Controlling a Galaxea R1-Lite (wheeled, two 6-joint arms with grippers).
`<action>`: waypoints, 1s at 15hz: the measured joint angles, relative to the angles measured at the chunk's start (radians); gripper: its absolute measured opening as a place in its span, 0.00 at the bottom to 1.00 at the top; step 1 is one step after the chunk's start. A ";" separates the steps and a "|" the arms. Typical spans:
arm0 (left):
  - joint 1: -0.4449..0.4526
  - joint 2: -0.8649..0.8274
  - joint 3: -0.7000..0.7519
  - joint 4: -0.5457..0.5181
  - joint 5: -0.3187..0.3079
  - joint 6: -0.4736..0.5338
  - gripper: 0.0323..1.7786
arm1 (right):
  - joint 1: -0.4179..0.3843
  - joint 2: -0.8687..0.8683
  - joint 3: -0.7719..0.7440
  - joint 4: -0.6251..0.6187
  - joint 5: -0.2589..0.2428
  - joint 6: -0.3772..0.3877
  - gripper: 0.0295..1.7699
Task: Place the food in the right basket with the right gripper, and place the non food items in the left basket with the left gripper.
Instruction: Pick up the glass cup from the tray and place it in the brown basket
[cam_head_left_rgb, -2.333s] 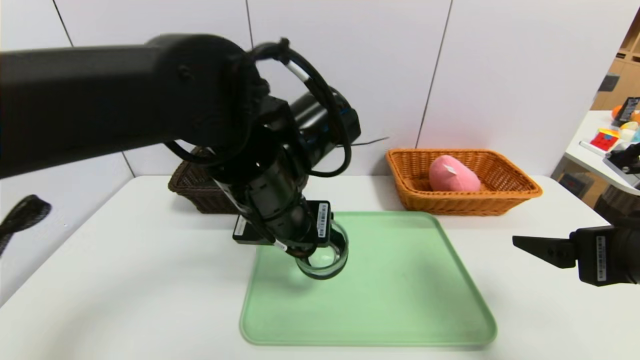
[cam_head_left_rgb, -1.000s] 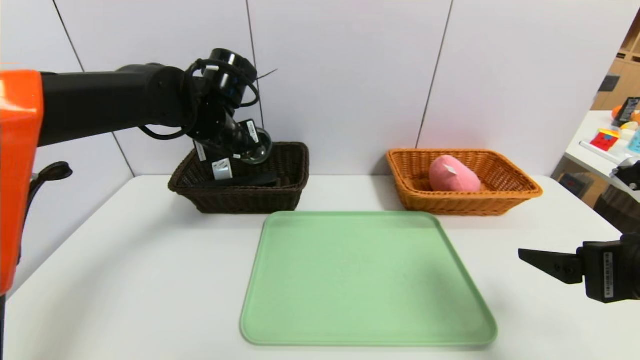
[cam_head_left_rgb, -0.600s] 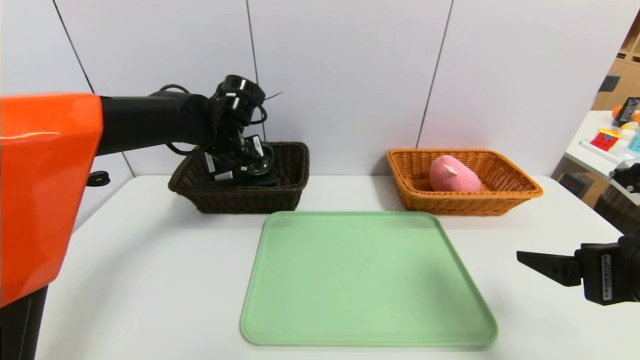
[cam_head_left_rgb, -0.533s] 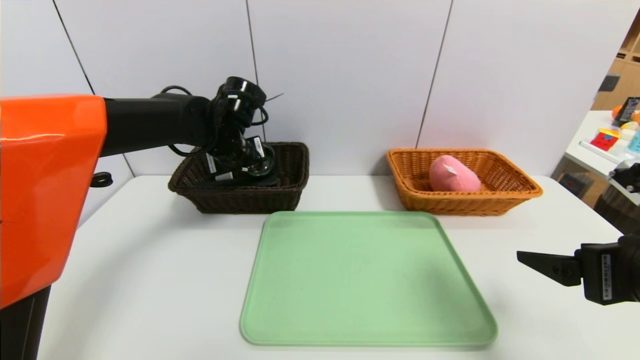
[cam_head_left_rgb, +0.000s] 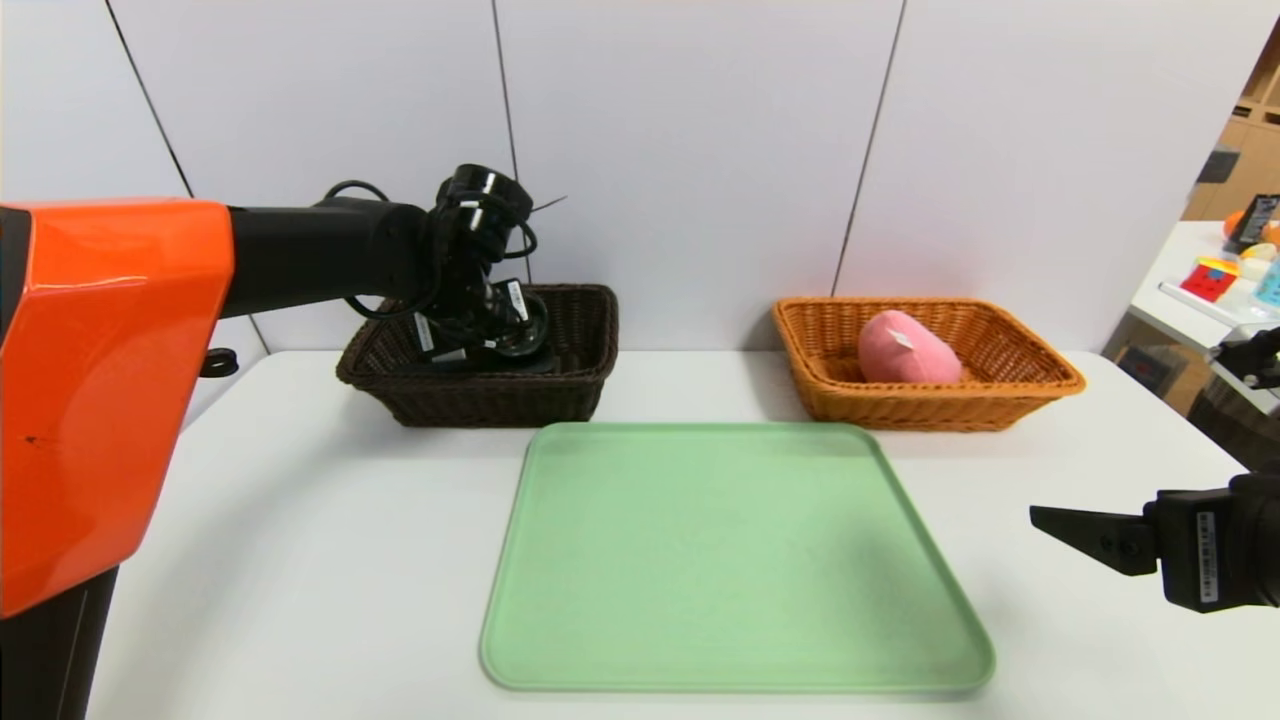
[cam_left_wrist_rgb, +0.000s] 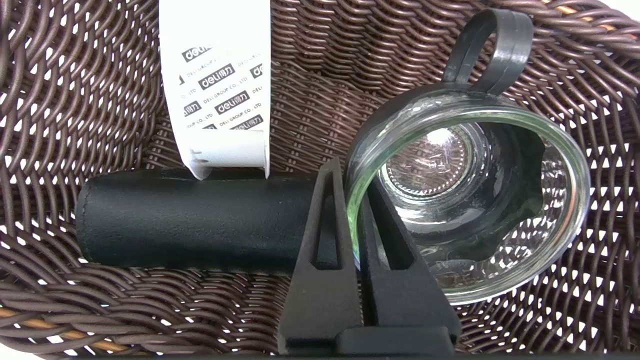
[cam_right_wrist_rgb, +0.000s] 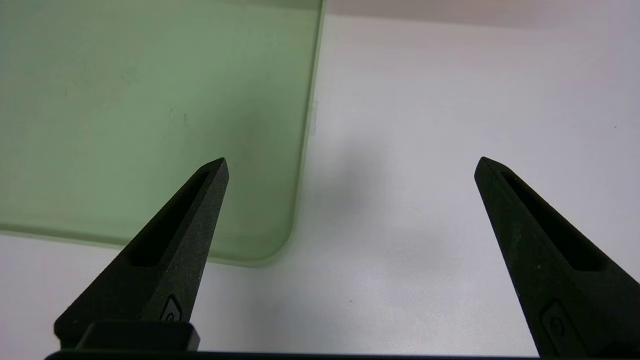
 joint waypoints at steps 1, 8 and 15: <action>0.000 0.000 0.000 0.001 0.001 0.004 0.04 | 0.000 0.000 0.000 0.000 0.000 0.000 0.96; 0.000 0.000 0.000 0.003 0.019 0.016 0.04 | 0.001 0.000 0.000 0.000 0.000 -0.002 0.96; 0.000 -0.004 0.000 0.002 0.019 0.015 0.04 | 0.004 -0.003 0.000 0.004 -0.006 -0.004 0.96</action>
